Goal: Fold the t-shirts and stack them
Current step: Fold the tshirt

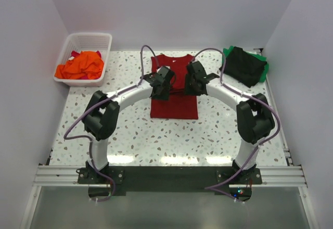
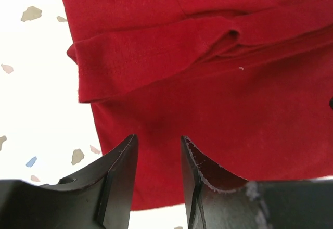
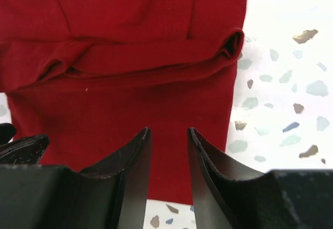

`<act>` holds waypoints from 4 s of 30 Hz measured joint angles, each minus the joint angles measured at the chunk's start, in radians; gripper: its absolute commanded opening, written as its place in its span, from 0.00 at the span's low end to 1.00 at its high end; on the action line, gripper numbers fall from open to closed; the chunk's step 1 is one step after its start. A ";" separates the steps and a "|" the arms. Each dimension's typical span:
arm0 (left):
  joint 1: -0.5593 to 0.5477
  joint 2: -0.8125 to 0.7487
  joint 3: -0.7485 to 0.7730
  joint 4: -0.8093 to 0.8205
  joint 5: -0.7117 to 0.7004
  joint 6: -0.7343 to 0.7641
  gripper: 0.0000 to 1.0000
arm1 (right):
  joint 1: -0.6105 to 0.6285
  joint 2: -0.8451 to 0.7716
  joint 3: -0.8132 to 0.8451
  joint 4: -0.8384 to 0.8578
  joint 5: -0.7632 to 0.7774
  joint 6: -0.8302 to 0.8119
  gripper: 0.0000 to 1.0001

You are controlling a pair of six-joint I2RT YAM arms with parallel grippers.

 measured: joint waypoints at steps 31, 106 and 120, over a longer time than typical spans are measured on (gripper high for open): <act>0.121 0.287 0.359 0.002 -0.090 0.021 0.44 | -0.039 0.266 0.313 -0.005 0.057 -0.067 0.40; 0.263 -0.198 -0.571 0.399 0.575 -0.043 0.00 | -0.108 -0.136 -0.457 0.229 -0.343 -0.026 0.00; 0.257 -0.299 -0.653 0.373 0.546 -0.034 0.00 | -0.099 -0.267 -0.548 0.177 -0.366 -0.037 0.00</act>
